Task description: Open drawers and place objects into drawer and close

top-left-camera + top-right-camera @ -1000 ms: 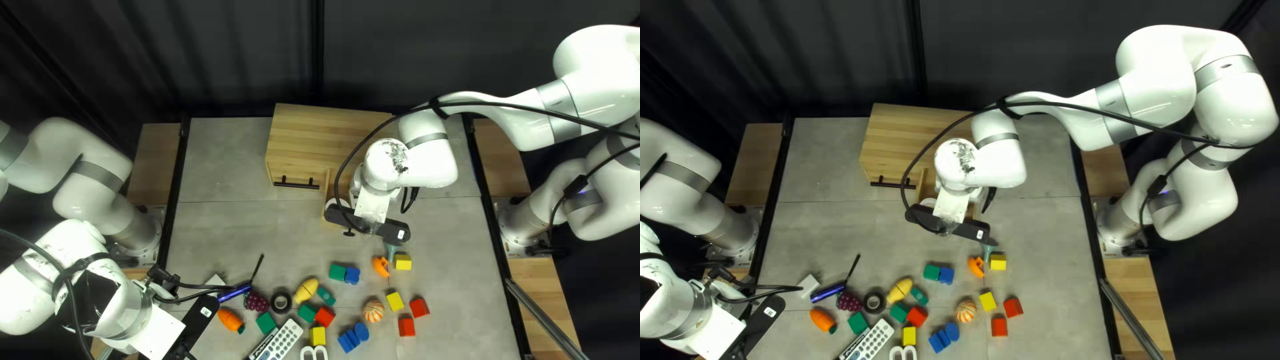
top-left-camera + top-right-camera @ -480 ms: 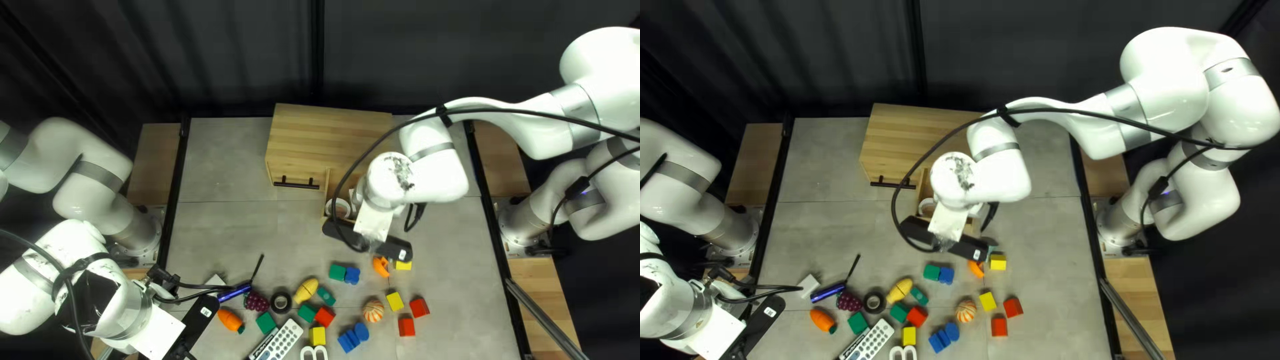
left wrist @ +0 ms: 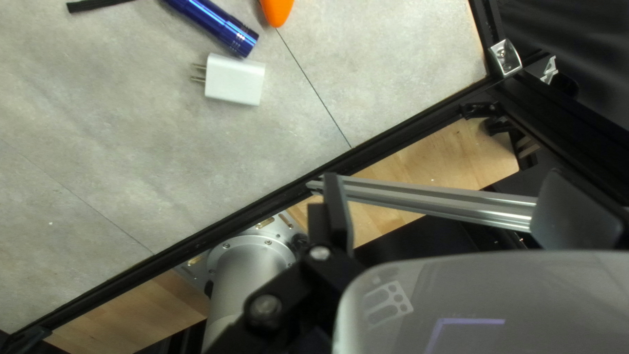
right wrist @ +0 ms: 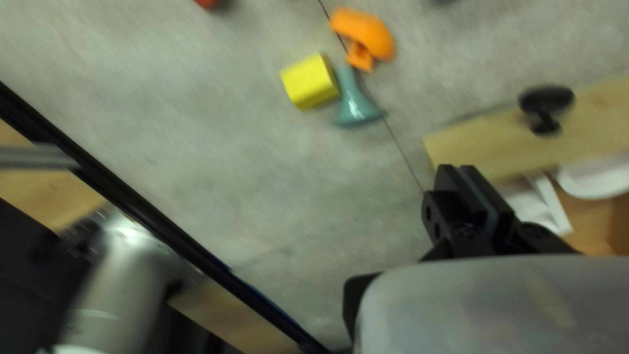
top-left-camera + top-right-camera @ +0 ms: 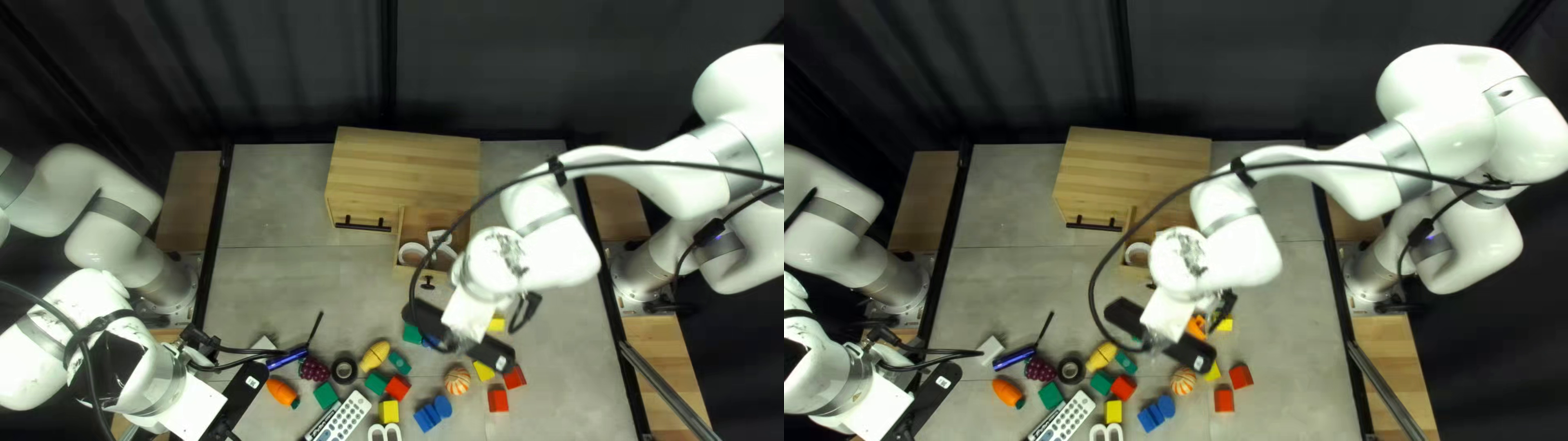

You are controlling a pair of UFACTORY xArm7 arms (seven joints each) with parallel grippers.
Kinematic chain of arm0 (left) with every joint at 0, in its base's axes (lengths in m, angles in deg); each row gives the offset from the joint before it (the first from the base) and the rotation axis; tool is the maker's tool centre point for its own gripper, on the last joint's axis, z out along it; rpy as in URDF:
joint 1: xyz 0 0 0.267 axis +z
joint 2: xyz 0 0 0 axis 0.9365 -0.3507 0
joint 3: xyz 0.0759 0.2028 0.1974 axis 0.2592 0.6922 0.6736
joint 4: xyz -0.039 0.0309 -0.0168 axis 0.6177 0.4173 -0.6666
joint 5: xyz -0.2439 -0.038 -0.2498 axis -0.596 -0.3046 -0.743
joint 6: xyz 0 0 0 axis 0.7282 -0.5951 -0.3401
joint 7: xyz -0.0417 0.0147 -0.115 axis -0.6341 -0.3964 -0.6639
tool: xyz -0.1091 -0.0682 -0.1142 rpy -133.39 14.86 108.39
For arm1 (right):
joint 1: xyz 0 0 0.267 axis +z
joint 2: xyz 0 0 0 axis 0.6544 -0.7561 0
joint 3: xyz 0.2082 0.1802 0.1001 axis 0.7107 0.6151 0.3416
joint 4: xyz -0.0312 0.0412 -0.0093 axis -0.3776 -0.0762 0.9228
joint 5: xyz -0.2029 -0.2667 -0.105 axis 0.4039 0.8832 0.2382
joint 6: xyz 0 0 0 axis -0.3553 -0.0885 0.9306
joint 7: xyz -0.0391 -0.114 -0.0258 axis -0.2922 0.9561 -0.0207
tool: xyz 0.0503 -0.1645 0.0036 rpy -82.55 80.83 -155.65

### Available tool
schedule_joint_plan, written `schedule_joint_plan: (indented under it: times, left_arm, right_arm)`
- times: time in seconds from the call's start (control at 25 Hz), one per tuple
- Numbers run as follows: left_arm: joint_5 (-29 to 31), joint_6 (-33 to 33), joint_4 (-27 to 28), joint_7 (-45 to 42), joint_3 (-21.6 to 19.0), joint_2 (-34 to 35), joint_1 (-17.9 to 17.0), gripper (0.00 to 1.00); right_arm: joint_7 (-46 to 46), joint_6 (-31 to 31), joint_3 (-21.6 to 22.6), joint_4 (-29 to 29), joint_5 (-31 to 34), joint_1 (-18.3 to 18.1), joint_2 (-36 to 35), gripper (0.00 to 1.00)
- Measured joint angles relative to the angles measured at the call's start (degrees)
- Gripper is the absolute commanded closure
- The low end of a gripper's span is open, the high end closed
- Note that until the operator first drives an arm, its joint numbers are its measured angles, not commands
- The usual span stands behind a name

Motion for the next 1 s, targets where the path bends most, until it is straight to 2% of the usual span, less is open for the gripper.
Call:
schedule_joint_plan:
  times: [0.04, 0.56, 0.76, 1.0]
  left_arm:
    - [0.0, 0.0, 0.0, 0.0, 0.0, 0.0, 0.0, 0.0]
    - [0.0, 0.0, 0.0, 0.0, 0.0, 0.0, 0.0, 0.0]
    - [0.0, 0.0, 0.0, 0.0, 0.0, 0.0, 0.0, 0.0]
    - [0.0, 0.0, 0.0, 0.0, 0.0, 0.0, 0.0, 0.0]
  right_arm:
    - [-0.89, -0.66, 0.46, 0.45, -0.41, 0.47, 0.17, 0.0]
    - [-9.47, -8.41, 4.0, 2.74, -1.77, 4.25, -0.84, 0.0]
    - [-19.45, -10.59, 4.24, 1.1, -1.95, 5.26, -4.28, 0.0]
    - [-37.12, -10.1, 3.46, -0.96, -3.43, 6.07, -7.76, 0.0]
